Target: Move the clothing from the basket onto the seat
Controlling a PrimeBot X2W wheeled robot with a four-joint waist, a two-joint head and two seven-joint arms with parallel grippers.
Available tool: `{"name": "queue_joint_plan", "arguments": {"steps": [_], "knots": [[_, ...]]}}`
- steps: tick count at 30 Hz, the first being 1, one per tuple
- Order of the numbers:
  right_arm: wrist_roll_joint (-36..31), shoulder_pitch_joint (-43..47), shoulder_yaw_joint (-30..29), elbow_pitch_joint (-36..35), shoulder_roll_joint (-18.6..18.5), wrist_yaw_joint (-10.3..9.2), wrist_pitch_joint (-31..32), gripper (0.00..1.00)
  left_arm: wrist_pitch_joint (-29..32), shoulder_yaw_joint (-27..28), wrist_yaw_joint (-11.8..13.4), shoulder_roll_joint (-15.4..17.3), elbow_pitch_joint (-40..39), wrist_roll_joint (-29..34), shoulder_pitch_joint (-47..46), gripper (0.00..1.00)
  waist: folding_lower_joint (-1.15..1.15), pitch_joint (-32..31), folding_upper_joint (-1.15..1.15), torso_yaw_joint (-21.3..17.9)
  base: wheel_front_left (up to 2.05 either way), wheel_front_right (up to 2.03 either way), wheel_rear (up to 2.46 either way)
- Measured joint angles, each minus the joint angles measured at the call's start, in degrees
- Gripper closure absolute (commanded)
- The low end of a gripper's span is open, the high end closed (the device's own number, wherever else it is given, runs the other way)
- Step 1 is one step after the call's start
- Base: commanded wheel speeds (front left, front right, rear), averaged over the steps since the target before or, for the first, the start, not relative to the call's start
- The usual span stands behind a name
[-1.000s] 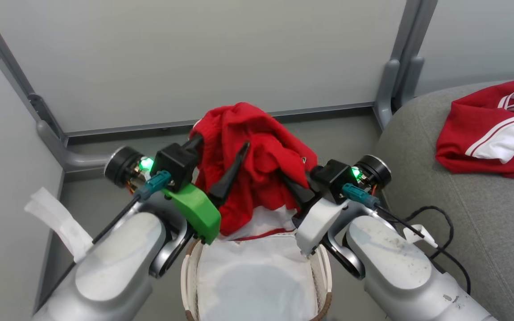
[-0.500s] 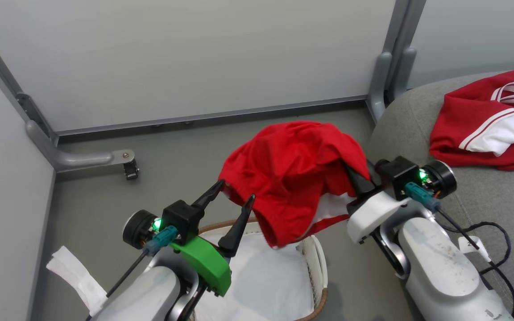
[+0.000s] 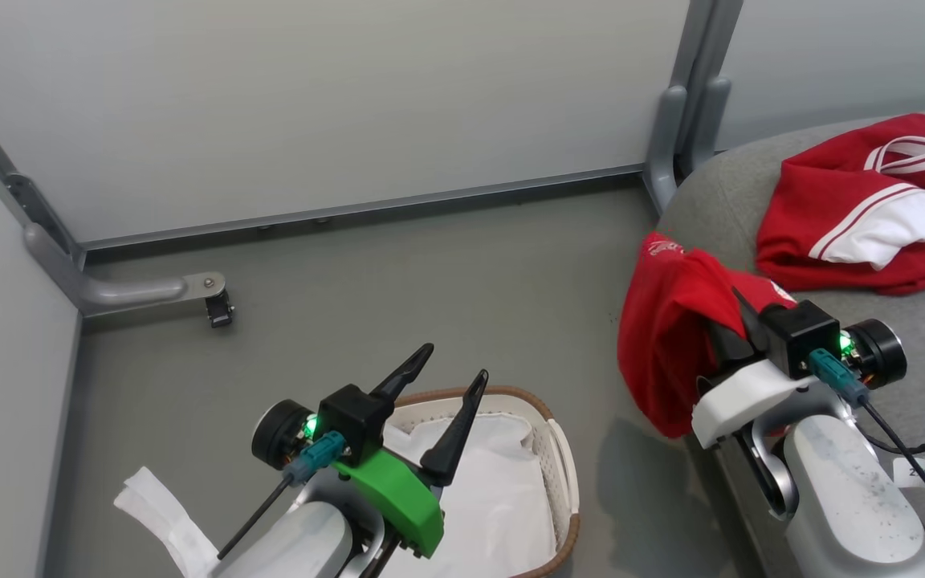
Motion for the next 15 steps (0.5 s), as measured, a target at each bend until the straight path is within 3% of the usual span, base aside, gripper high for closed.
{"name": "queue_joint_plan", "arguments": {"steps": [15], "knots": [[-0.88,0.13,-2.36,-2.55,-0.48,0.0,0.0,1.0,-0.46,-0.26,-0.19,-0.8,0.22,1.08,0.38,0.0,0.0,1.89,0.0,-6.26,0.0,0.0,0.0]]}}
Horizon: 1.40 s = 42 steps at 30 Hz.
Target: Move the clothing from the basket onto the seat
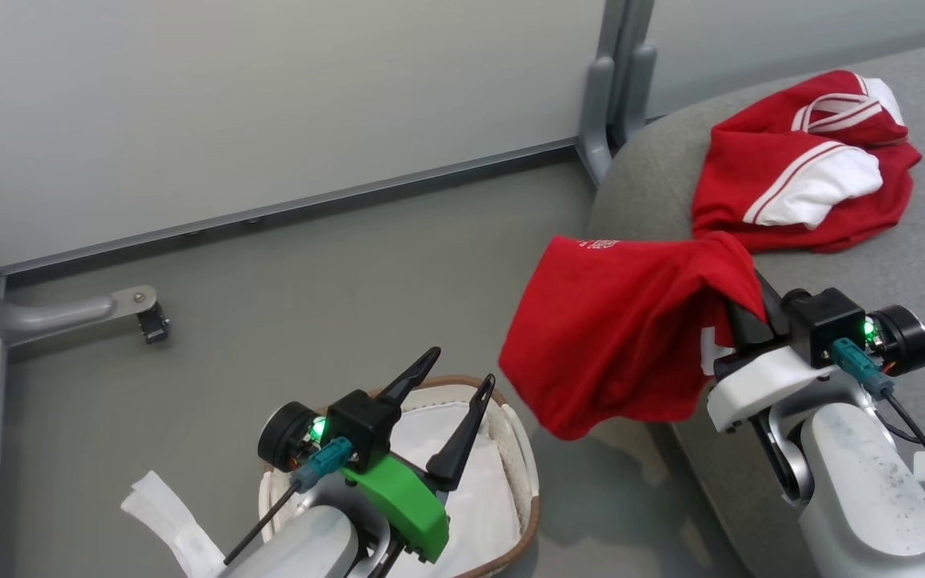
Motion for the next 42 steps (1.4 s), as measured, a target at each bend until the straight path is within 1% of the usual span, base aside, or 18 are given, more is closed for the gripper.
{"name": "queue_joint_plan", "arguments": {"steps": [12,18,20,23,26,31,36,42], "knots": [[-0.08,-1.12,-2.3,-0.99,0.15,0.0,0.0,1.0,-0.07,-0.04,-0.43,-0.51,0.99,1.38,-2.31,0.0,0.0,4.04,0.0,-8.52,0.0,0.0,0.0],[-0.23,-1.0,-3.94,-1.16,1.38,0.0,0.0,1.0,-0.22,-0.4,-0.56,-1.31,1.53,2.04,-3.48,0.0,0.0,7.06,0.0,-11.53,0.0,0.0,0.0],[-0.53,-1.03,-4.56,-1.08,1.46,0.0,0.0,1.0,-0.23,-0.56,-0.81,-1.42,1.64,2.15,-3.64,0.0,0.0,7.85,0.0,-11.8,0.0,0.0,0.0],[-1.12,-1.15,-5.71,-0.81,1.77,0.0,0.0,1.0,-0.23,-0.71,-0.96,-1.81,1.78,2.23,-3.86,0.0,0.0,8.82,0.0,-11.63,0.0,0.0,0.0],[-1.31,-2.03,-6.37,-0.01,1.92,0.0,0.0,1.0,-0.25,-0.86,-0.99,-2.32,1.74,2.54,-4.3,0.0,0.0,9.36,0.0,-10.63,0.0,0.0,0.0],[-2.81,-5.56,-6.91,1.0,0.57,0.0,0.01,1.0,-0.3,-1.66,-1.26,-3.0,1.25,3.56,-4.63,0.0,0.0,10.5,0.0,-8.22,0.0,0.0,0.0],[-4.32,-11.77,-7.9,1.88,-2.78,0.0,0.01,1.0,-0.31,-1.98,-1.11,-2.96,0.4,4.71,-4.83,0.0,0.0,11.93,0.0,-5.81,0.0,0.0,0.0],[-5.72,-21.67,-10.76,3.82,-8.09,0.0,0.04,1.0,-0.31,-1.86,-0.46,-2.67,-1.11,5.34,-5.47,0.0,0.0,14.44,0.0,-2.96,0.0,0.0,0.0]]}}
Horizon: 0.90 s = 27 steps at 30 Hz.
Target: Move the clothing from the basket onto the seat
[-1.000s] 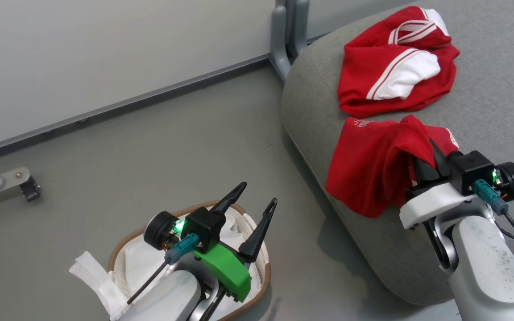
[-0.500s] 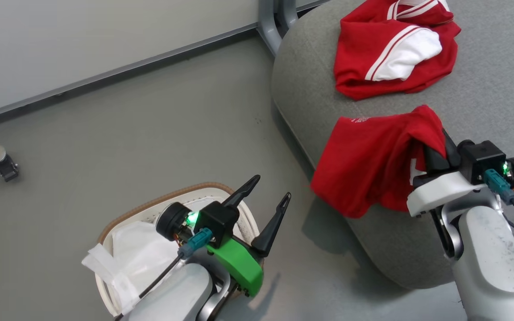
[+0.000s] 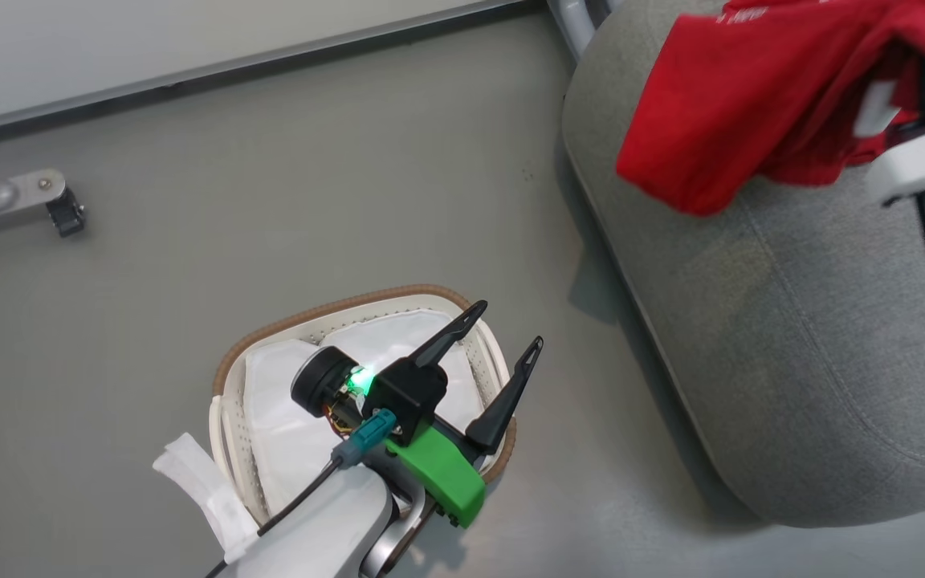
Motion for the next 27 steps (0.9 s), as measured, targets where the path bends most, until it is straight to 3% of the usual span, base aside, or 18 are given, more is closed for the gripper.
{"name": "queue_joint_plan", "arguments": {"steps": [9,15,18,27], "knots": [[-2.8,-11.32,-11.26,3.59,-11.47,0.0,2.97,1.0,0.03,-0.08,0.96,0.9,-1.78,0.97,-1.13,0.0,0.0,4.72,0.0,4.22,0.0,0.0,0.0],[-4.79,-11.37,-18.85,10.39,-14.95,0.0,4.24,1.0,0.37,-0.05,1.54,1.89,-3.05,1.65,-1.81,0.0,0.0,8.73,0.0,6.45,0.0,0.0,0.0],[-6.05,-9.81,-21.6,14.77,-14.92,0.0,3.82,1.0,0.65,-0.01,1.96,2.49,-3.71,2.24,-2.63,0.0,0.0,10.86,0.0,7.13,0.0,0.0,0.0],[-10.39,-7.94,-24.81,23.95,-8.15,0.0,0.58,1.0,1.63,0.16,3.01,4.3,-5.05,2.9,-3.53,0.0,0.01,16.09,0.0,7.16,0.0,0.0,0.0]]}}
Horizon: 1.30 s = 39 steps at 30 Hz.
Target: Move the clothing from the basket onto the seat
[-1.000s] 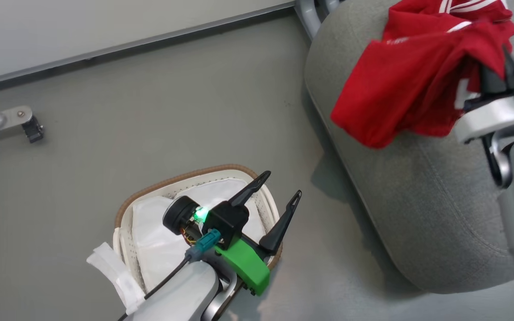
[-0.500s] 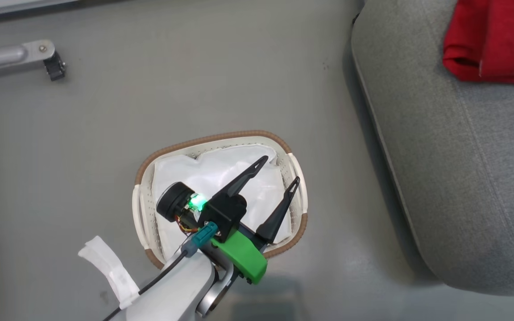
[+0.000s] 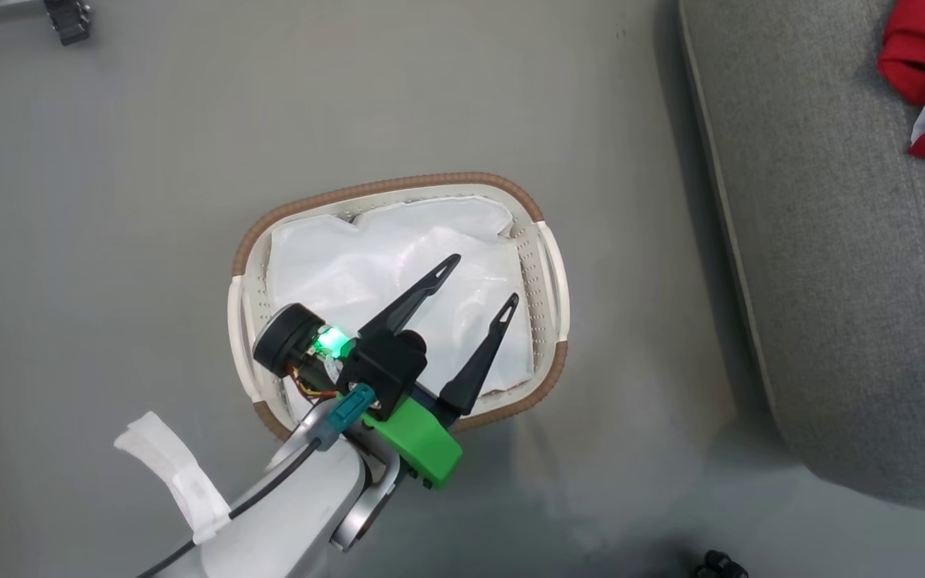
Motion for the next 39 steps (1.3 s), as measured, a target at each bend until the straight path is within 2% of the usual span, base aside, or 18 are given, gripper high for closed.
{"name": "queue_joint_plan", "arguments": {"steps": [1,2,3,4,5,6,14,30,39], "knots": [[-0.42,0.07,-0.02,0.31,0.53,0.0,-0.21,1.0,0.08,0.02,0.04,0.2,-0.07,0.0,0.0,0.0,0.0,0.16,0.0,-0.24,0.0,0.0,0.0],[-0.74,0.2,-0.13,0.6,1.04,0.0,-0.27,0.85,0.22,0.09,0.07,0.31,-0.18,0.0,0.0,0.0,0.0,0.29,0.0,-0.57,0.0,0.0,0.0],[-0.81,0.36,-0.19,0.91,1.57,0.0,-0.33,0.76,0.24,0.08,0.16,0.4,-0.29,0.0,0.0,0.0,0.0,0.34,0.0,-0.93,0.0,0.0,0.0],[-0.88,0.46,-0.15,1.43,2.04,0.0,-0.46,0.53,0.34,0.07,0.22,0.46,-0.42,-0.01,0.0,0.0,0.0,0.35,0.0,-1.26,0.0,0.0,0.0],[-0.88,0.48,-0.03,1.87,2.45,0.0,-0.47,0.13,0.47,0.07,0.23,0.56,-0.45,-0.01,0.0,0.0,0.0,0.34,0.0,-1.51,0.0,0.0,0.0],[-0.92,0.55,0.24,2.2,2.93,0.0,-0.51,0.0,0.51,0.08,0.25,0.66,-0.47,-0.02,0.0,0.0,0.0,0.28,0.0,-1.79,0.0,0.0,0.0],[-0.25,4.77,5.26,-1.4,5.25,0.0,-0.54,0.0,0.21,0.44,0.68,0.91,-0.35,-1.21,0.46,0.0,0.0,-1.97,0.0,-3.59,0.0,0.0,0.0],[5.6,18.29,10.06,-10.16,11.59,0.0,-0.54,0.0,-0.36,1.41,1.48,1.9,0.2,-3.09,2.53,0.0,-0.01,-6.7,0.0,-8.88,0.0,0.0,0.0],[7.38,22.86,12.03,-15.78,12.95,0.0,-0.54,0.0,-0.87,2.42,1.74,1.57,0.57,-4.34,3.6,0.0,-0.01,-10.26,0.0,-9.71,0.0,0.0,0.0]]}}
